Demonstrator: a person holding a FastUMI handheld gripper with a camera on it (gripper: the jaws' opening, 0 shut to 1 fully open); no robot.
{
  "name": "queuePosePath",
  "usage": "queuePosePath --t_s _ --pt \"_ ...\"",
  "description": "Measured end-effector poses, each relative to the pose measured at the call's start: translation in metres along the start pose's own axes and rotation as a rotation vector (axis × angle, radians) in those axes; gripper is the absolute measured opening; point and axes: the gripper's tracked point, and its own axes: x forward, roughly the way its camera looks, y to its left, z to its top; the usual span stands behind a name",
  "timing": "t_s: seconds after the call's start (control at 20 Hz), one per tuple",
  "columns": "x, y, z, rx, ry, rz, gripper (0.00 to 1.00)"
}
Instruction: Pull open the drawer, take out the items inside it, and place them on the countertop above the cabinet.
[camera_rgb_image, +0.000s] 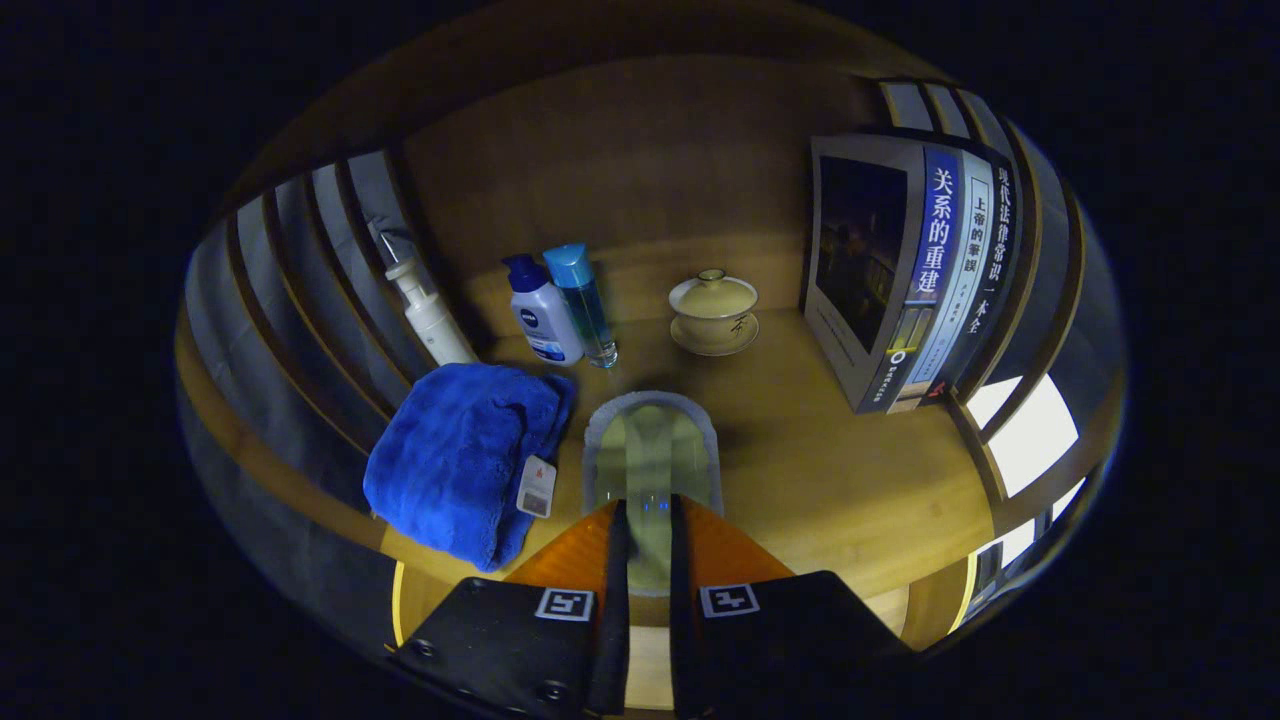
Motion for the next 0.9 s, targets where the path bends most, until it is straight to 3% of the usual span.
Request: queuePosePath --t_s 0.6,0.8,0.9 --pt "0.014 -0.009 0.000 -0.019 -0.020 -0.022 0.32" --pt "0.015 -0.010 -0.004 -0.035 -0.021 -0.027 0.87" --pt "0.016 -0.009 -0.005 -0.025 -0.024 -0.028 0.89"
